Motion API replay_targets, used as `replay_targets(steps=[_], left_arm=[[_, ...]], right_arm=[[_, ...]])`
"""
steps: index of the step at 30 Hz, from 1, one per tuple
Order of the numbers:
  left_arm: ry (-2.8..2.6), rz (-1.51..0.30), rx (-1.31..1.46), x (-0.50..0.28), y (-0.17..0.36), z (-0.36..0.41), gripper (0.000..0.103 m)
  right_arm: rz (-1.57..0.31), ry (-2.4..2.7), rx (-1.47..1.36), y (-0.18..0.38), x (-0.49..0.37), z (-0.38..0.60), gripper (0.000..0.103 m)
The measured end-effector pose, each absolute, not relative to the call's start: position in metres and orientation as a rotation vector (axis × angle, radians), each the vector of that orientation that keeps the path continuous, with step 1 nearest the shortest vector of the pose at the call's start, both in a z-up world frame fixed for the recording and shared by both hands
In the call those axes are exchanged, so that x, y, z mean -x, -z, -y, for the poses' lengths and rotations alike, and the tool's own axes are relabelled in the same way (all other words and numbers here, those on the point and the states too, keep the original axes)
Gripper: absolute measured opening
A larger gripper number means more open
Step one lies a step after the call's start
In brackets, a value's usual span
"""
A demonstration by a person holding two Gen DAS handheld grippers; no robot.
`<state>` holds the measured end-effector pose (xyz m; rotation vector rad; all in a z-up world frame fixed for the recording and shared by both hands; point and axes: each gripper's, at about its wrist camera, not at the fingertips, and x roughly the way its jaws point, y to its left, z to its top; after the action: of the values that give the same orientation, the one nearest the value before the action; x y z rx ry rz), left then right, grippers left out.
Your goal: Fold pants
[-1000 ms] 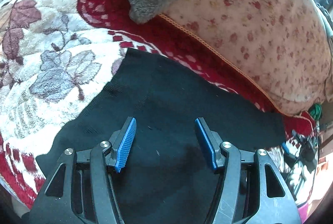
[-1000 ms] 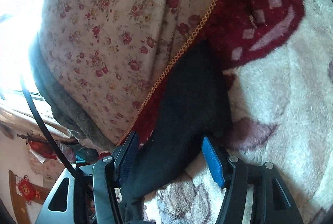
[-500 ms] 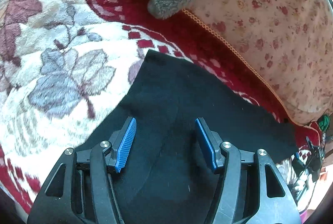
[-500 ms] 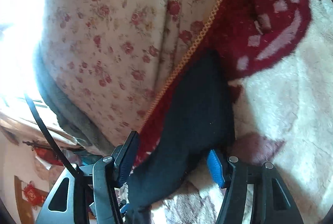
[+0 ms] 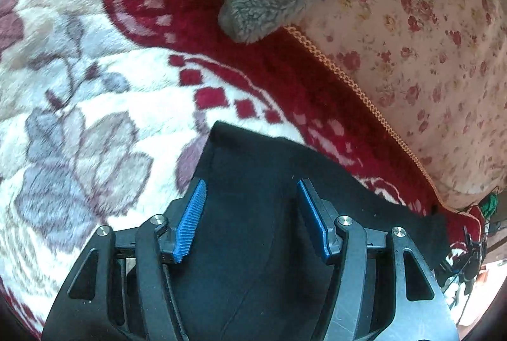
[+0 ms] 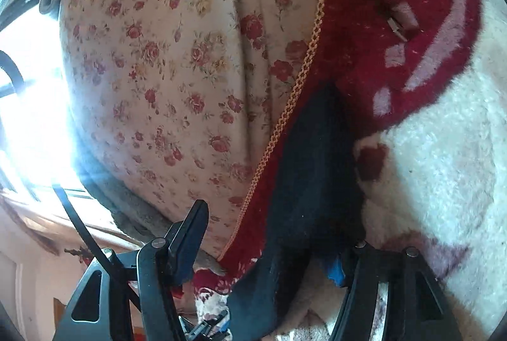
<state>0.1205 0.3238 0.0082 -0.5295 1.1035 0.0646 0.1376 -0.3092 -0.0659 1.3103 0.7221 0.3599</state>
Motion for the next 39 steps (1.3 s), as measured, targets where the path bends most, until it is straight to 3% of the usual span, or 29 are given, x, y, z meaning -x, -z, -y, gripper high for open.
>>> replay_targets(steps=[9,11,12,15,16,21,32,39], left_arm=[[-0.056,-1.125,0.444,-0.144,-0.004,-0.311,0.063],[-0.042,-1.116,0.395,-0.146,-0.005,-0.305,0.048],[-0.038,-1.113,0.367,-0.147,-0.006,-0.302,0.029],[-0.020,-1.092,0.326,-0.147,-0.008,-0.295,0.014],[-0.016,-1.075,0.320,-0.144,-0.010,-0.293,0.012],[0.052,-0.979,0.346,-0.125,-0.037,-0.294,0.009],[0.268,-0.829,0.403,-0.057,-0.089,-0.292,0.008],[0.352,-0.791,0.388,0.013,-0.087,-0.290,0.008]], right_arm=[[-0.671,-0.351,-1.340,0.071,-0.151,0.317,0.062],[-0.662,-0.363,-1.318,0.070,-0.155,0.318,0.054],[-0.646,-0.355,-1.302,0.071,-0.155,0.320,0.045],[-0.590,-0.340,-1.349,0.078,-0.150,0.328,0.028],[-0.557,-0.346,-1.383,0.081,-0.146,0.332,0.026],[-0.498,-0.412,-1.336,0.063,-0.135,0.334,0.020],[-0.372,-0.640,-1.228,-0.007,-0.083,0.333,0.020],[-0.389,-0.739,-1.173,-0.017,-0.015,0.326,0.020]])
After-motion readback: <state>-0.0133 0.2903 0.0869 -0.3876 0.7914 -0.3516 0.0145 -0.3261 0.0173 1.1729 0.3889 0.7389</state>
